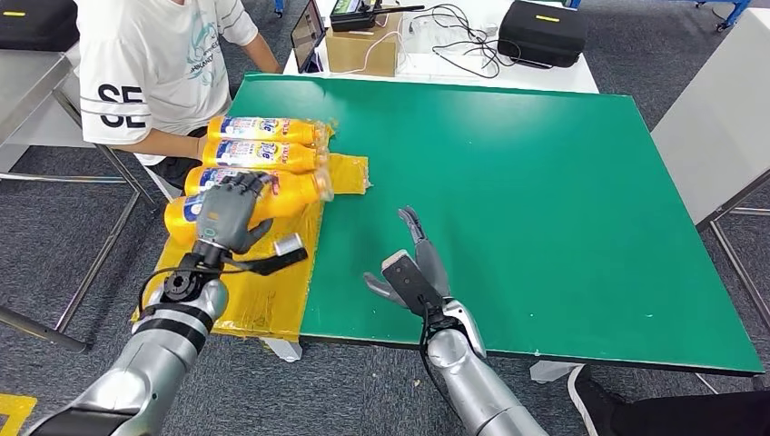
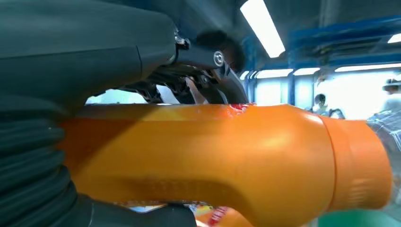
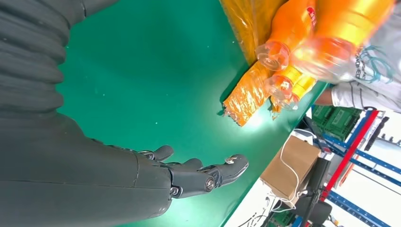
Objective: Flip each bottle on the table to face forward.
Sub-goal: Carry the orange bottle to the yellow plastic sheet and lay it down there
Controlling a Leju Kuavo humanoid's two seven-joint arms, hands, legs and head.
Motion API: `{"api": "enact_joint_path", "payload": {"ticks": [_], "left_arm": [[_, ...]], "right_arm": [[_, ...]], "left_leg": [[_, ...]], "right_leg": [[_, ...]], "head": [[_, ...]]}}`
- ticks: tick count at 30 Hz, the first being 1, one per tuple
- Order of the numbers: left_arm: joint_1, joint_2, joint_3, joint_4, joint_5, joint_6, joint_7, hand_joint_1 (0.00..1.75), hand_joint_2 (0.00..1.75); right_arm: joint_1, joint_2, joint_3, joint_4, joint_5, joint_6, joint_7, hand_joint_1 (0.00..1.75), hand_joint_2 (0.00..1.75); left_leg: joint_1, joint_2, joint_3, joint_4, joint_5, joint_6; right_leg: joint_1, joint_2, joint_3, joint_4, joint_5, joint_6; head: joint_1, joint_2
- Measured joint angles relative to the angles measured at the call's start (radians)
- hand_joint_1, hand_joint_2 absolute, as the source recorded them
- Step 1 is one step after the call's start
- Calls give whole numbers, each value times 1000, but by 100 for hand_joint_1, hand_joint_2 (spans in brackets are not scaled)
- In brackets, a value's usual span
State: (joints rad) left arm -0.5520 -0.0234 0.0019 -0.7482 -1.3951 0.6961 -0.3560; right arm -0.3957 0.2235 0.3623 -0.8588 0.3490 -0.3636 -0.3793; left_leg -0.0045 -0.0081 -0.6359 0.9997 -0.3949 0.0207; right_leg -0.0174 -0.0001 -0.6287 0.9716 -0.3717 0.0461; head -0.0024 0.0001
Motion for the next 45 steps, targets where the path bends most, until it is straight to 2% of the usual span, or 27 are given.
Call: {"api": "enact_joint_path", "payload": {"ticks": [4, 10, 13, 16, 19, 23, 25, 27, 28, 31, 32, 36, 40, 45], "left_arm": [[32, -1, 31, -31, -85, 3, 45, 175, 175], [47, 0, 37, -32, -102, 4, 50, 175, 175], [43, 0, 31, 36, -127, 4, 33, 175, 175], [38, 1, -13, 147, -114, -6, 58, 175, 175], [23, 4, -89, 248, -52, -64, 68, 175, 175], [-20, 5, -132, 322, -19, -124, 49, 175, 175], [-42, 5, -140, 345, 3, -195, 27, 175, 175], [-70, 6, -142, 365, 29, -309, 1, 175, 175], [-84, 6, -142, 372, 38, -362, -5, 155, 175], [-119, 7, -143, 388, 54, -488, -3, 24, 175], [-128, 7, -144, 392, 61, -525, -4, 0, 175], [-147, 9, -144, 401, 95, -608, -26, 0, 175], [-150, 14, -143, 406, 125, -617, -53, 0, 175], [-149, 29, -128, 406, 210, -616, -144, 0, 175]], "right_arm": [[0, 0, -1, -2, 0, 6, -3, 0, 175], [0, 0, -1, -3, -7, 8, -7, 0, 175], [0, 0, 0, -5, -14, 19, -7, 0, 175], [0, -1, 0, -9, -24, 29, -7, 0, 175], [0, -4, 0, -18, -30, 42, -1, 0, 175], [0, -7, 1, -27, -29, 51, 6, 0, 175], [0, -8, 1, -30, -28, 58, 7, 0, 175], [0, -8, 1, -34, -27, 70, 10, 0, 175], [0, -8, 1, -36, -27, 76, 11, 0, 175], [0, -9, 1, -40, -27, 94, 18, 0, 175], [0, -9, 1, -41, -27, 101, 20, 0, 175], [-1, -10, 1, -41, -30, 120, 22, 0, 175], [-2, -10, 1, -41, -34, 127, 22, 0, 175], [-3, -12, 1, -41, -48, 134, 17, 0, 175]], "left_leg": [[0, 0, 0, 0, 0, 0], [0, 0, 0, 0, 0, 0], [0, 0, 0, 0, 0, 0], [0, 0, 0, 0, 0, 0], [0, -1, 0, 0, 0, 0], [0, -2, 1, 0, 0, 0], [0, -3, 3, -1, 0, 0], [0, -6, 6, -1, 0, 0], [0, -6, 8, -1, -1, 0], [0, -7, 14, -1, -1, -1], [0, -7, 15, -1, -1, -1], [0, -8, 19, -1, -1, -1], [0, -7, 20, -1, 0, -1], [0, -8, 20, -1, 2, -1]], "right_leg": [[0, 0, 0, 0, 0, 0], [0, 0, 0, 0, 0, 0], [0, 0, 0, 0, 0, 0], [0, 0, 0, 0, 0, 0], [0, 0, 0, 0, 0, 0], [0, -1, 3, 0, -1, 0], [0, -1, 5, 0, -1, 0], [0, -2, 8, 0, -1, 0], [0, -2, 10, 0, -1, 0], [0, -2, 16, 0, -2, 0], [0, -2, 17, 0, -2, 0], [0, -2, 21, 0, -3, -2], [0, -2, 22, 0, -2, -2], [0, -2, 22, 0, -1, -2]], "head": [[0, 0], [0, 0], [0, 0], [0, 0], [0, 0], [0, 0], [0, 0], [0, 0], [0, 0], [0, 0], [0, 0], [0, 0], [0, 0], [0, 0]]}}
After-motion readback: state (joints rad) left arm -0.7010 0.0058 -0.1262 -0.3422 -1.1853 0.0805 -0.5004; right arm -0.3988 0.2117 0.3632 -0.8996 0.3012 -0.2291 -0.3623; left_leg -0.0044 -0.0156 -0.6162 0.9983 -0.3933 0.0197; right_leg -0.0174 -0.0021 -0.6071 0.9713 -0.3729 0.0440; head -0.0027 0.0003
